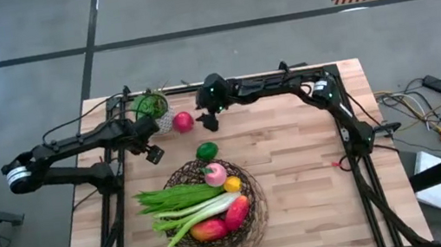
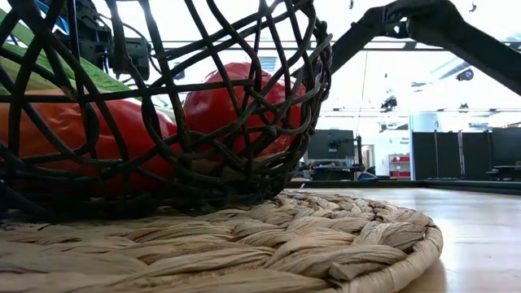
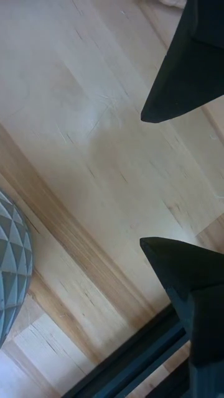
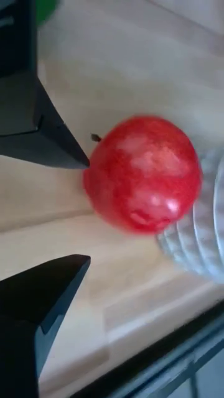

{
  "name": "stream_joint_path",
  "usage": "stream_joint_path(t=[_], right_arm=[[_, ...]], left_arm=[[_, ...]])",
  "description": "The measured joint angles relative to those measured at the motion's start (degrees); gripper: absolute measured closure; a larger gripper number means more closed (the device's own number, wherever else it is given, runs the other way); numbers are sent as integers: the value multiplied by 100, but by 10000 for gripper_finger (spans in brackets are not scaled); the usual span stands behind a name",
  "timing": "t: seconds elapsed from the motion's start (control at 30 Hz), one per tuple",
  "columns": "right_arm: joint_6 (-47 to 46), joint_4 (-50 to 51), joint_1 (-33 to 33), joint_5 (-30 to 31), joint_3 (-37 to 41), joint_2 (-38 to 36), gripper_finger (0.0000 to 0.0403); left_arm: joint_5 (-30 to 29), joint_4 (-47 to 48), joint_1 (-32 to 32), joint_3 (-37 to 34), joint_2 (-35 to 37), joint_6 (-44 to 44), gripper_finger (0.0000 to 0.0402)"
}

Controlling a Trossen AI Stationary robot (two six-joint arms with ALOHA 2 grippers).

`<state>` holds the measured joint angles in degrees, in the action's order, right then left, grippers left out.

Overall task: Build produce basket
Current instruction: Put the apple into the mesh basket

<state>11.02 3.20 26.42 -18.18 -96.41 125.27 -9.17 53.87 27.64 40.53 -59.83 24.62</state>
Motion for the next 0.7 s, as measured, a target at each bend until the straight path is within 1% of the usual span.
stream_joint_path(t=[0.17, 0.27, 0.37, 0.57, 0.63, 0.7], right_arm=[[501, 163, -173, 27, -139, -13, 181], [651, 381, -252, 17, -307, -17, 169], [621, 421, -291, -30, -415, -20, 136], [604, 403, -291, -25, -471, -18, 45], [493, 341, -291, -27, -529, 51, 27], [393, 273, -302, -30, -704, 238, 20]], left_arm=[[0, 0, 0, 0, 0, 0, 102], [0, 0, 0, 0, 0, 0, 102], [0, 0, 0, 0, 0, 0, 102], [0, 0, 0, 0, 0, 0, 102], [0, 0, 0, 0, 0, 0, 102], [0, 0, 0, 0, 0, 0, 102]])
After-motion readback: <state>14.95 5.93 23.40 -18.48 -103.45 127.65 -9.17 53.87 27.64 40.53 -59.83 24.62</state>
